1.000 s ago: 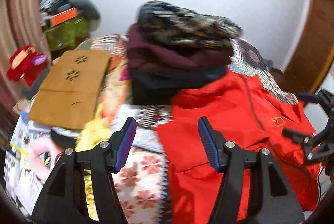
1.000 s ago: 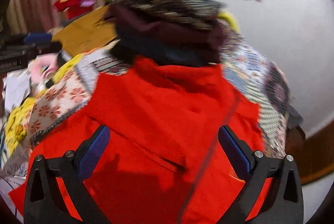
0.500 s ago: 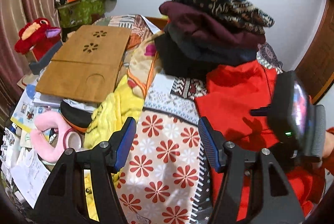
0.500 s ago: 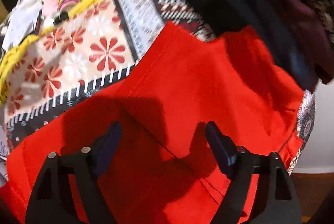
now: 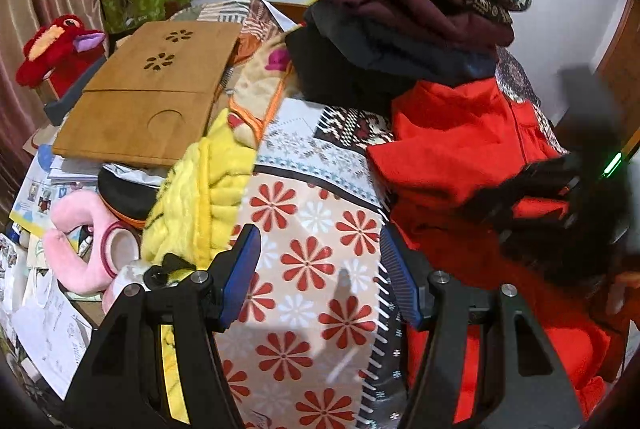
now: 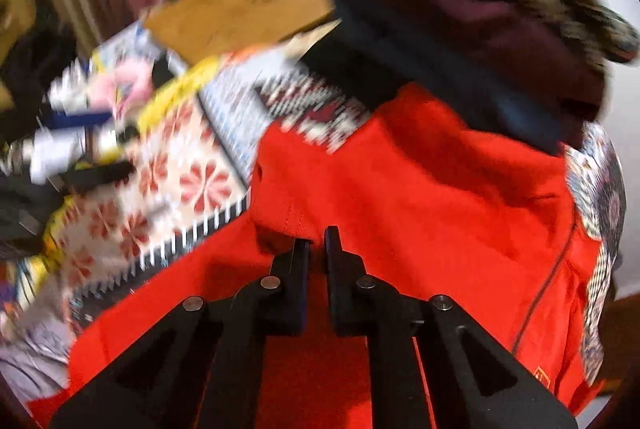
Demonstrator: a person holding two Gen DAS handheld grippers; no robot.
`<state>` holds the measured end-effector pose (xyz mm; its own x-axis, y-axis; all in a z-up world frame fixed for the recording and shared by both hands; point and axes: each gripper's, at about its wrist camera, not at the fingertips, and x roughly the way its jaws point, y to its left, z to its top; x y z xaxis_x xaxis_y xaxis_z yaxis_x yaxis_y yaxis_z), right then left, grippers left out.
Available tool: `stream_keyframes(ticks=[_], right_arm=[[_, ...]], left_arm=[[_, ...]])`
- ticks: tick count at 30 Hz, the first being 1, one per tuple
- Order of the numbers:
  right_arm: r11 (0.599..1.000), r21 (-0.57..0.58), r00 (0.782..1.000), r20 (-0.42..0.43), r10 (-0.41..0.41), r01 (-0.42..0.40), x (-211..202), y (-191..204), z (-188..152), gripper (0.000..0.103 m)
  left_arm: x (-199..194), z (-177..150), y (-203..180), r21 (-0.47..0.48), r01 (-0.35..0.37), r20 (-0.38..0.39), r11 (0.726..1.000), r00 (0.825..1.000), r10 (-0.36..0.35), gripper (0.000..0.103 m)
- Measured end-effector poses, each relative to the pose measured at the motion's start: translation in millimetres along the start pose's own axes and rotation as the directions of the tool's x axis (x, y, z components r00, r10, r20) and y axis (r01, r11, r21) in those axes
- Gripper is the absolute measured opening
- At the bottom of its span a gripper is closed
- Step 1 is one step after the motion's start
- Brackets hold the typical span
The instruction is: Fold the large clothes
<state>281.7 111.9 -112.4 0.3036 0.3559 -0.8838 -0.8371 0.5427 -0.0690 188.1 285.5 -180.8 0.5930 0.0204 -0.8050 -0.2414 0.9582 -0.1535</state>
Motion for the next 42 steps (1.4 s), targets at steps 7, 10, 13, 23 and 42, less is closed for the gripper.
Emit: stream_keyframes(ticks=[7, 10, 13, 23, 42], right_arm=[[0.980, 0.194, 0.982, 0.177, -0.067, 0.032, -68, -73, 9, 0.006], [0.961, 0.275, 0.966, 0.234, -0.107, 0.040, -94, -100, -2, 0.006], [0.933, 0.353, 0.946, 0.273, -0.173, 0.068, -120, -124, -20, 0.006], [0.815, 0.564, 0.928, 0.218, -0.303, 0.134, -145, -203, -89, 0.006], [0.655, 0.744, 0.985, -0.027, -0.168, 0.132, -111, -243, -236, 0.006]], left_arm=[[25, 4, -34, 0.090, 0.007, -0.063, 0.996, 0.998, -0.001, 0.061], [41, 5, -52, 0.141, 0.008, -0.098, 0.990, 0.995, 0.006, 0.062], [62, 3, -74, 0.219, -0.007, -0.140, 0.976, 0.989, 0.039, 0.064], [111, 9, -116, 0.309, -0.141, -0.123, 0.941, 0.975, 0.187, 0.064], [102, 21, -66, 0.070, -0.190, -0.090, 0.979, 0.976, 0.196, 0.066]])
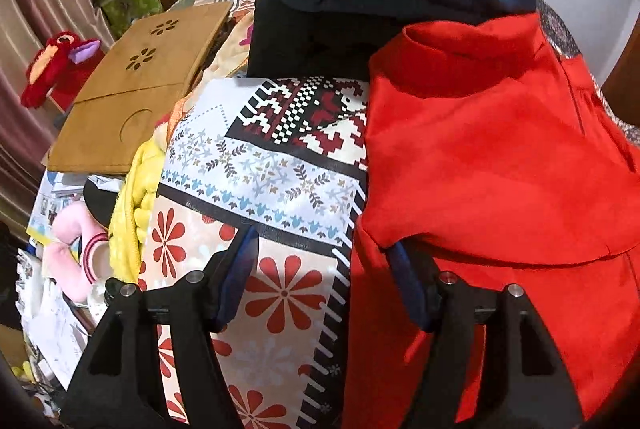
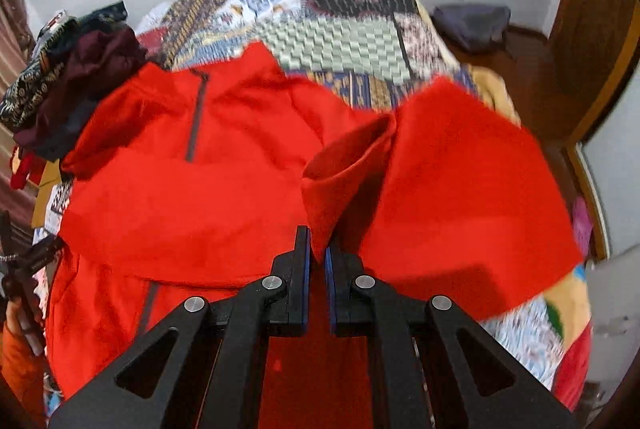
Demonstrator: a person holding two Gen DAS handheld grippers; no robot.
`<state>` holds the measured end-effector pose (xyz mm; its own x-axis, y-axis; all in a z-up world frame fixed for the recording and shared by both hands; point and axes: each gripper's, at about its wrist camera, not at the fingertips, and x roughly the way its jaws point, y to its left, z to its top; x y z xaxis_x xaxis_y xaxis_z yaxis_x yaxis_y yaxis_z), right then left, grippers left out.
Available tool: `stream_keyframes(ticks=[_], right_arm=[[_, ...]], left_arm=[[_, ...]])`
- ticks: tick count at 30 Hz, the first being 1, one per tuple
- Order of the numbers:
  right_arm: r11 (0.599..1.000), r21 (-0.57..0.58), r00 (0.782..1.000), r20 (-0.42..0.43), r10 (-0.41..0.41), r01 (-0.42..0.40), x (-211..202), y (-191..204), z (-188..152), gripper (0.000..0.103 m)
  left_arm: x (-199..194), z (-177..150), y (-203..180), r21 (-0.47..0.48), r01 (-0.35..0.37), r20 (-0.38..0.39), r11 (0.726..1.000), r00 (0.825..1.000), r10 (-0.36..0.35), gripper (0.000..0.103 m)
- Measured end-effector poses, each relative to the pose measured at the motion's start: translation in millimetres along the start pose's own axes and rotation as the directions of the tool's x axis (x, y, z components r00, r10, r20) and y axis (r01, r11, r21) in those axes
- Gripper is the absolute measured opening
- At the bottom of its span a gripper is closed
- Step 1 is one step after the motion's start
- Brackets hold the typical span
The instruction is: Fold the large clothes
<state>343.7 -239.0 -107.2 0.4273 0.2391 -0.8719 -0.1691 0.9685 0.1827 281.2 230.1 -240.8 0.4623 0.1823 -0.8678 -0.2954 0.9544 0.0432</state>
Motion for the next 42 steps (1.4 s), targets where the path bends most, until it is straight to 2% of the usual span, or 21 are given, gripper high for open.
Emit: stream_keyframes(ticks=[3, 9, 12, 14, 18, 23, 30, 33, 37, 42], right_arm=[[1.000, 0.019, 0.999, -0.028, 0.020, -0.020, 0, -7, -9, 0.007], [0.997, 0.062, 0.999, -0.024, 0.049, -0.047, -14, -14, -16, 0.008], [0.998, 0.051, 0.999, -0.021, 0.027, -0.026, -21, -13, -17, 0.023], [0.999, 0.047, 1.000, 0.005, 0.016, -0.017, -29, -13, -17, 0.038], [0.998, 0.048, 0.998, 0.063, 0.025, -0.028, -48, -16, -15, 0.043], [0.995, 0.096, 0.990, 0.141, 0.020, -0.034, -72, -31, -10, 0.048], [0.984, 0.178, 0.976, 0.215, -0.012, -0.028, -100, -69, -3, 0.051], [0.974, 0.225, 0.972, 0.229, -0.057, 0.004, -103, -89, -8, 0.060], [0.953, 0.301, 0.976, 0.192, -0.105, 0.044, -91, -122, -16, 0.061], [0.903, 0.429, 0.992, 0.118, -0.051, -0.004, -60, -164, -28, 0.061]], left_arm=[[0, -2, -3, 0.014, -0.012, -0.003, 1.000, 1.000, 0.012, 0.067], [-2, -6, -4, 0.047, -0.017, -0.028, 0.999, 0.999, 0.018, 0.067], [-11, -12, -8, 0.050, 0.003, -0.041, 0.999, 0.999, -0.001, 0.067], [-22, -13, -9, 0.056, 0.020, -0.037, 0.998, 0.999, -0.018, 0.067], [-50, -10, -17, 0.076, 0.040, 0.002, 0.996, 0.999, -0.040, 0.067], [-89, 7, -38, 0.114, 0.072, 0.090, 0.991, 0.993, -0.082, 0.069], [-124, 39, -81, 0.157, 0.165, 0.175, 0.974, 0.966, -0.192, 0.071], [-132, 52, -111, 0.201, 0.192, 0.200, 0.961, 0.952, -0.232, 0.072], [-132, 62, -148, 0.256, 0.228, 0.195, 0.939, 0.940, -0.281, 0.074], [-117, 62, -193, 0.321, 0.255, 0.154, 0.912, 0.936, -0.316, 0.075]])
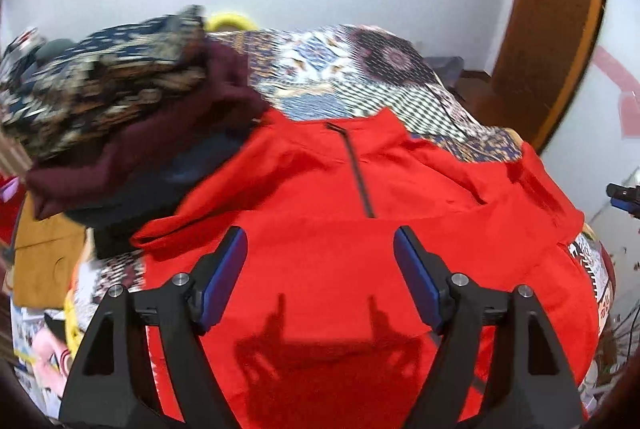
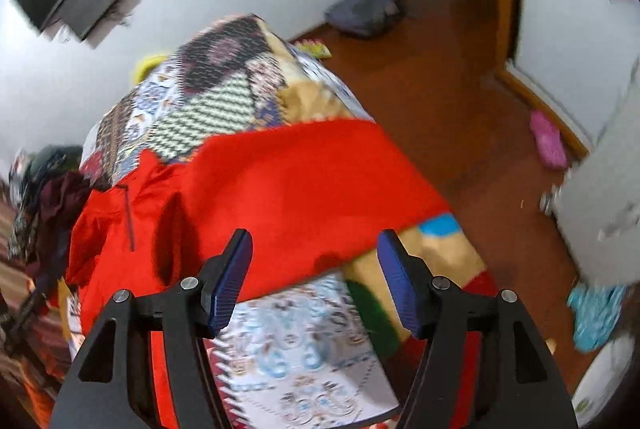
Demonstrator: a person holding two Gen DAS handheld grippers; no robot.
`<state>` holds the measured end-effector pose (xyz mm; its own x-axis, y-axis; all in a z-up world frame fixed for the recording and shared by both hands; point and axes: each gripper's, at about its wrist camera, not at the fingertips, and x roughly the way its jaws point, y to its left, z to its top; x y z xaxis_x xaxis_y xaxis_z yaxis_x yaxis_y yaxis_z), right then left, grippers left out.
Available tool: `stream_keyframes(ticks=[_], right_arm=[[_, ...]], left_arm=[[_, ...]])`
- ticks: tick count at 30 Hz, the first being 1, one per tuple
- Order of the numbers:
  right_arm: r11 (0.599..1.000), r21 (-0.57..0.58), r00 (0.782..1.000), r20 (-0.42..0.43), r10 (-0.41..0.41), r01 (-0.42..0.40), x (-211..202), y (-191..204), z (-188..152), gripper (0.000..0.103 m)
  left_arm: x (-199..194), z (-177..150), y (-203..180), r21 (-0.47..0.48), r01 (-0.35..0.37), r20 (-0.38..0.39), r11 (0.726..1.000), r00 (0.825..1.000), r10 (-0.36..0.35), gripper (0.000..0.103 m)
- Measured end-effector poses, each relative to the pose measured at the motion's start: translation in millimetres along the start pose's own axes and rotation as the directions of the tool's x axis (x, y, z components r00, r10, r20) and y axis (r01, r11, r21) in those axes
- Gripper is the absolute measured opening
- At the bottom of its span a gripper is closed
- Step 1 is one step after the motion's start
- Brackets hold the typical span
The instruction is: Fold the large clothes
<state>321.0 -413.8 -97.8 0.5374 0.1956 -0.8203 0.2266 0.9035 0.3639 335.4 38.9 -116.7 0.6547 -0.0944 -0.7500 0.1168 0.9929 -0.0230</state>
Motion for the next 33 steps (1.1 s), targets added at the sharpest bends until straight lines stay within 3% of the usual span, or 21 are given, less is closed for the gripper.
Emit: stream_keyframes(ticks=[7, 13, 15, 18, 20, 21, 22, 23, 28, 33], right_arm=[[0.981, 0.179, 0.987, -0.129, 0.096, -0.072, 51, -36, 4, 0.061], [0.961, 0.261, 0.987, -0.103, 0.126, -0.096, 71, -47, 18, 0.064], [0.958, 0.280, 0.992, -0.089, 0.091, -0.063, 77, -50, 23, 0.063], [0.966, 0.257, 0.998, -0.066, 0.013, 0.004, 80, -48, 32, 0.054], [0.971, 0.234, 0.998, -0.051, -0.039, 0.050, 80, -46, 38, 0.030], [0.972, 0.228, 0.998, -0.043, -0.049, 0.057, 79, -45, 40, 0.023], [0.972, 0.226, 0.998, -0.027, -0.057, 0.061, 77, -46, 42, 0.013], [0.972, 0.229, 0.998, -0.010, -0.056, 0.057, 73, -48, 43, 0.011], [0.975, 0.214, 0.987, 0.135, -0.088, 0.058, 32, -45, 46, 0.007], [0.989, 0.128, 0.950, 0.293, -0.110, 0.075, -24, -14, 45, 0.007]], left_arm=[[50, -11, -36, 0.025, 0.056, -0.110, 0.998, 0.992, -0.053, 0.075], [84, -29, -46, 0.013, 0.080, -0.206, 0.997, 0.976, -0.075, 0.075], [94, -34, -46, 0.000, 0.082, -0.237, 0.997, 0.968, -0.080, 0.075], [105, -43, -44, -0.026, 0.083, -0.282, 0.996, 0.956, -0.087, 0.075], [113, -50, -42, -0.041, 0.086, -0.323, 0.995, 0.942, -0.095, 0.075], [115, -51, -43, -0.042, 0.085, -0.327, 0.995, 0.940, -0.094, 0.075], [116, -51, -43, -0.042, 0.084, -0.327, 0.996, 0.941, -0.094, 0.075], [115, -51, -43, -0.039, 0.085, -0.325, 0.996, 0.941, -0.093, 0.077], [114, -53, -45, -0.032, 0.090, -0.327, 0.995, 0.940, -0.095, 0.079], [114, -54, -43, -0.039, 0.094, -0.325, 0.995, 0.940, -0.102, 0.079]])
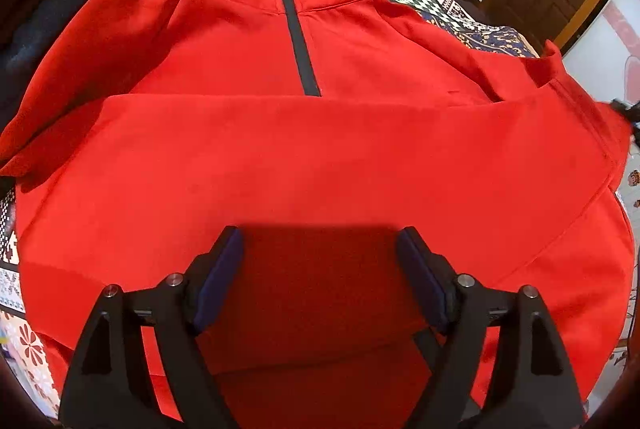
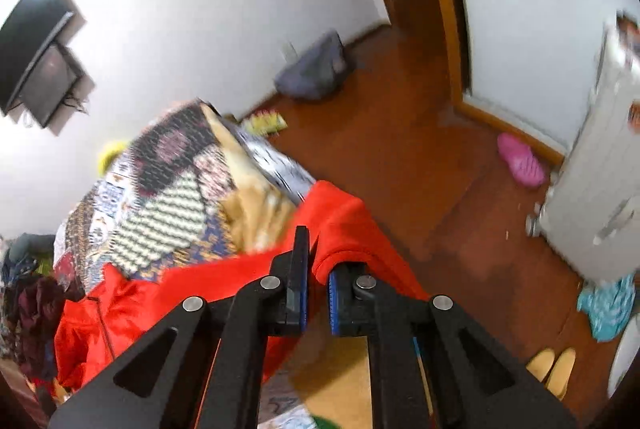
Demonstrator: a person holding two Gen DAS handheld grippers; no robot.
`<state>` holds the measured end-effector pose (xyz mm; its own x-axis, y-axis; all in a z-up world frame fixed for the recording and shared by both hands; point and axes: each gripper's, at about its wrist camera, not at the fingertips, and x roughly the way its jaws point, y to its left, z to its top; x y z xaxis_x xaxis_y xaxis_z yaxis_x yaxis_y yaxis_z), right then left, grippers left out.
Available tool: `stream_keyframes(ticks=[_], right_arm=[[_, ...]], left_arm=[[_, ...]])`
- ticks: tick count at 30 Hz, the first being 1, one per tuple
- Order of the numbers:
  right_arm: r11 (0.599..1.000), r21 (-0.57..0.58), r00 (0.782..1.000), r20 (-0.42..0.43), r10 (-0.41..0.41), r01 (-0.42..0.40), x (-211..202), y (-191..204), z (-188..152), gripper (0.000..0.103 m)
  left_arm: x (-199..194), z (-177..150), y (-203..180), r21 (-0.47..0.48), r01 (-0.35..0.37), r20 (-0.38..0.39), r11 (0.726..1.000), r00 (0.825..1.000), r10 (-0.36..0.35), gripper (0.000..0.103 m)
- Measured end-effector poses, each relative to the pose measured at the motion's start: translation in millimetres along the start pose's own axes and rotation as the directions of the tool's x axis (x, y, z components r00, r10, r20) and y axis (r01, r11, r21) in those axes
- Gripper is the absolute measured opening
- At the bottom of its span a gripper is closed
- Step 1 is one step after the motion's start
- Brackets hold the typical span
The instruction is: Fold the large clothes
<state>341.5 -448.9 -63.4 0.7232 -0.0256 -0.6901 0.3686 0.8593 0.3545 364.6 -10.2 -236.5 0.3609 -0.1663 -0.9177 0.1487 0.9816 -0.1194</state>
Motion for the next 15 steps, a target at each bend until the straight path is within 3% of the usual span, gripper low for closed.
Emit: stream_keyframes(ticks=[8, 15], right_arm=[[0.965, -0.250, 0.982, 0.149, 0.117, -0.077, -72, 81, 1, 0.007], [0.894, -0.383, 0.960, 0.059, 0.273, -0.231, -80, 151, -19, 0.007]], left_arm=[[-6, 3, -1, -0.004, -0.023, 0.031, 1.000, 0.999, 0.023, 0.079], [-59, 3, 0, 0.029, -0.047, 0.174, 0.998, 0.984, 0.041, 0.079]])
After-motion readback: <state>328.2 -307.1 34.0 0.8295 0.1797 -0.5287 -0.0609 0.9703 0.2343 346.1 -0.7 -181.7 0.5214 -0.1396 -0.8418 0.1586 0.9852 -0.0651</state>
